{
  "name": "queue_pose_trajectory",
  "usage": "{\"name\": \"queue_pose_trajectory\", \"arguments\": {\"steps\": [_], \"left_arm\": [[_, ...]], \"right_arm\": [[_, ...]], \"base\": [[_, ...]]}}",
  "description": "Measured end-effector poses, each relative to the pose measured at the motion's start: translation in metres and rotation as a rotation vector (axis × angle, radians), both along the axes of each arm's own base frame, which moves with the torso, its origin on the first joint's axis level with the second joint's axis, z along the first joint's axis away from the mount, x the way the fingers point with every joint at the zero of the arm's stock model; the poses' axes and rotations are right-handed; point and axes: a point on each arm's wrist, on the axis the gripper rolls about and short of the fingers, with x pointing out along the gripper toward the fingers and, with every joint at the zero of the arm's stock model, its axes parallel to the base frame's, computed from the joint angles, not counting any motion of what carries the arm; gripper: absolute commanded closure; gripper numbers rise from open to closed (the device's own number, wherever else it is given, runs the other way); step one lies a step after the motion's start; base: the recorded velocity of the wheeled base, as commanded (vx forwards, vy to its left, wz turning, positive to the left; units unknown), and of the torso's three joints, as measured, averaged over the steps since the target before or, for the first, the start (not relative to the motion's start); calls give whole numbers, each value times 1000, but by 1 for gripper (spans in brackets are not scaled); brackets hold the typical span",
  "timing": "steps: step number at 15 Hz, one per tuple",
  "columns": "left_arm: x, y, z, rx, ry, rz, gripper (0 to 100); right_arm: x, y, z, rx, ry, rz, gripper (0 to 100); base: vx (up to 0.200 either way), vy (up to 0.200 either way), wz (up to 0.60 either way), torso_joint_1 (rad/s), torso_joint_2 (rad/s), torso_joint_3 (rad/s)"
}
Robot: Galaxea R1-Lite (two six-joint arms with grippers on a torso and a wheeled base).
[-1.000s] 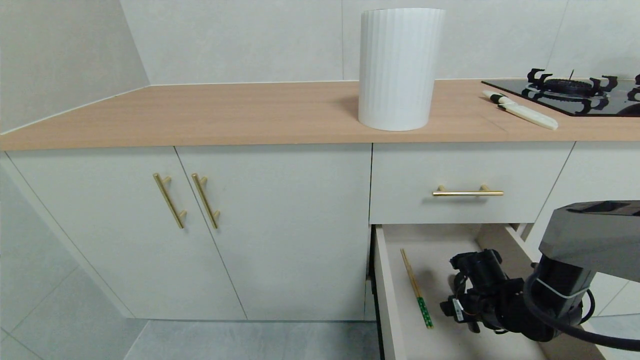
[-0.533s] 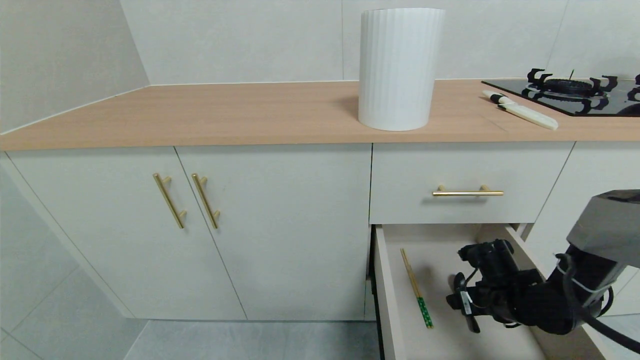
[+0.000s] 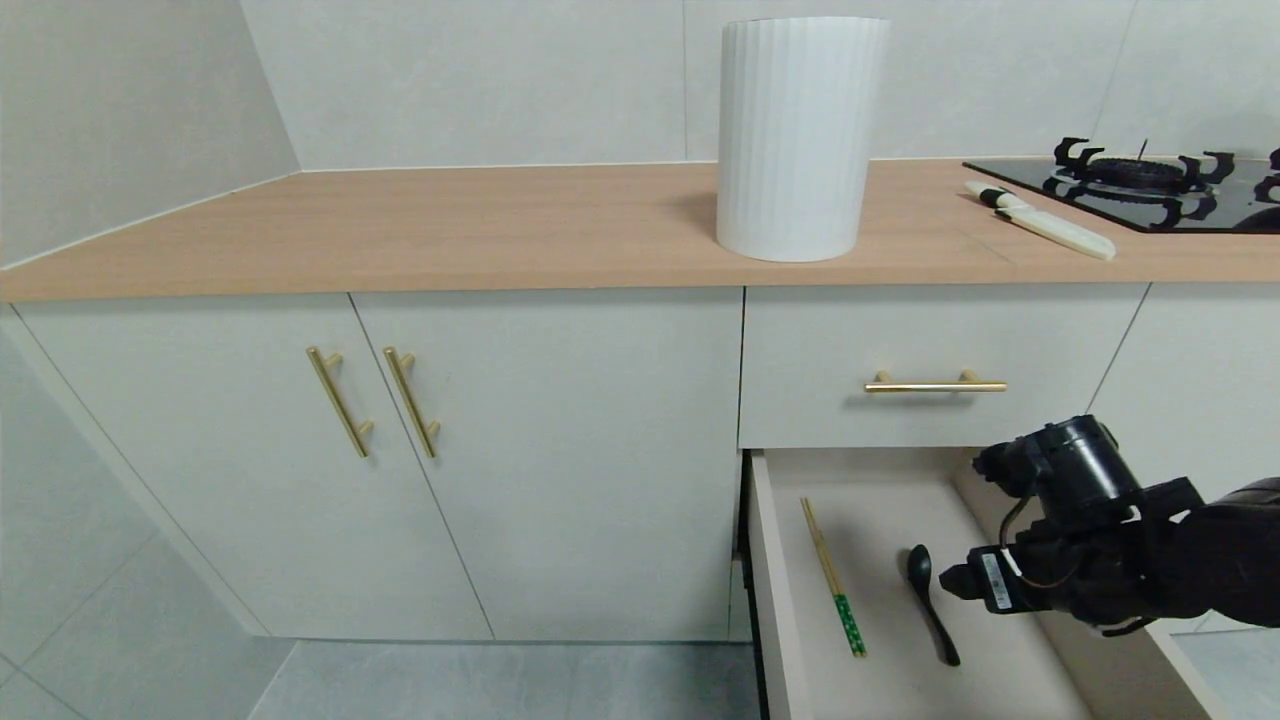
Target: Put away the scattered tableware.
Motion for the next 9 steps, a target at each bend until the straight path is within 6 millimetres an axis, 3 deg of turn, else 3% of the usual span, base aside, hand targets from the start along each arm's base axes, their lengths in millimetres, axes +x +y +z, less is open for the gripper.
{"name": "queue_pose_trajectory", "arguments": {"steps": [5, 9], "left_arm": [[0, 0, 0, 2, 0, -1, 0], [0, 0, 0, 4, 2, -1, 0]], "right_arm": [[-29, 3, 46, 85, 32, 44, 0], [-42, 12, 61, 164, 53, 94, 0]], "base": [[0, 0, 0, 0, 0, 0], [0, 0, 0, 0, 0, 0]]}}
